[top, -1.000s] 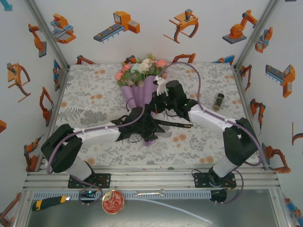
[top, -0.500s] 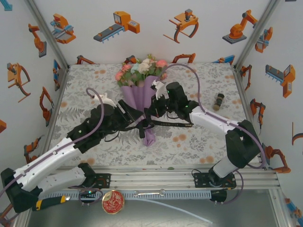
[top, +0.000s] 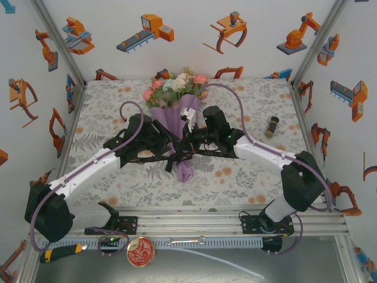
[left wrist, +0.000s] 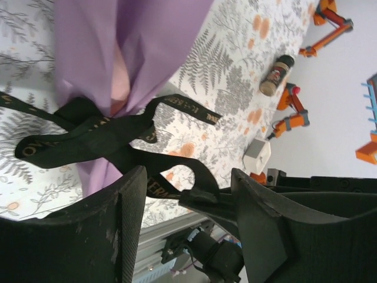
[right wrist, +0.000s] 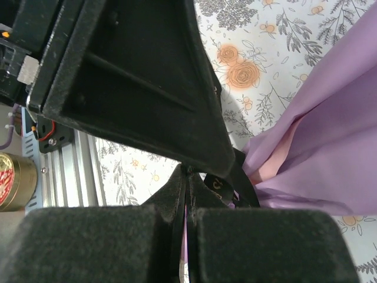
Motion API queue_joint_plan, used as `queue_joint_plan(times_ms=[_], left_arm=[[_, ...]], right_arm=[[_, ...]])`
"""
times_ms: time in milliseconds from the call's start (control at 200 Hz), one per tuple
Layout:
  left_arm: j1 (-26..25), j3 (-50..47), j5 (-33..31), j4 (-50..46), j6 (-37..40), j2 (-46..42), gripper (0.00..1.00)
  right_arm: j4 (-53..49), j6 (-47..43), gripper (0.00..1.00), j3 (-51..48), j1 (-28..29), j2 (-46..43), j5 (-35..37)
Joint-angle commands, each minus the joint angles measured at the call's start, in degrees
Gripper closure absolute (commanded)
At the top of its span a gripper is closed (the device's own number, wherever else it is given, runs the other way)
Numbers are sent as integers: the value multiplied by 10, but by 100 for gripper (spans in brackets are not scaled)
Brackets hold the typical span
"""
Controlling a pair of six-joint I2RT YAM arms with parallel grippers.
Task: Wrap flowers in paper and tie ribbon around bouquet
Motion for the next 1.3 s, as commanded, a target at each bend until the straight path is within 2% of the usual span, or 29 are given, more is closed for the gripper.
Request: queue_joint_plan(times_ms=[0,100,165,210,240,280,355,431,491,586,676,836,1001,1166,1292], left_arm=[[1,10,49,25,9,10,50],[3,1,53,19,0,22,71],[3,-2,54,26,-4,24,90],[3,0,47,26,-2,25,100],[4,1,41,24,0,25,100],[6,4,33,23,2,23,100],[10,13,23,15,7,28,100],[13,17,9,7,9,33,100],[17,14,4,13,4,38,100],[21,13,1,23,0,49,100],[25,15,-1,26,-2,56,100],[27,13,-6,20,-8,58,100],[29,8,-8,18,-13,57,100],[30,5,-7,21,-15,60,100],[30,2,-6,22,-18,58,100]], right_arm=[[19,-7,100,14,3,0,-25],[26,-2,100,15,4,3,-33],[28,1,100,15,5,2,-29],[25,7,90,14,5,-4,-10],[17,17,83,14,6,-13,14],[6,37,77,12,12,-30,72],[-11,123,65,-9,57,-82,304],[-4,205,63,-43,123,-118,459],[14,257,63,-68,178,-128,549],[88,317,63,-105,246,-117,631],[150,337,63,-109,284,-71,662],[180,400,64,-112,292,10,668],[308,429,63,-153,299,87,680],[299,469,52,-142,299,126,706],[299,474,51,-133,298,150,736]])
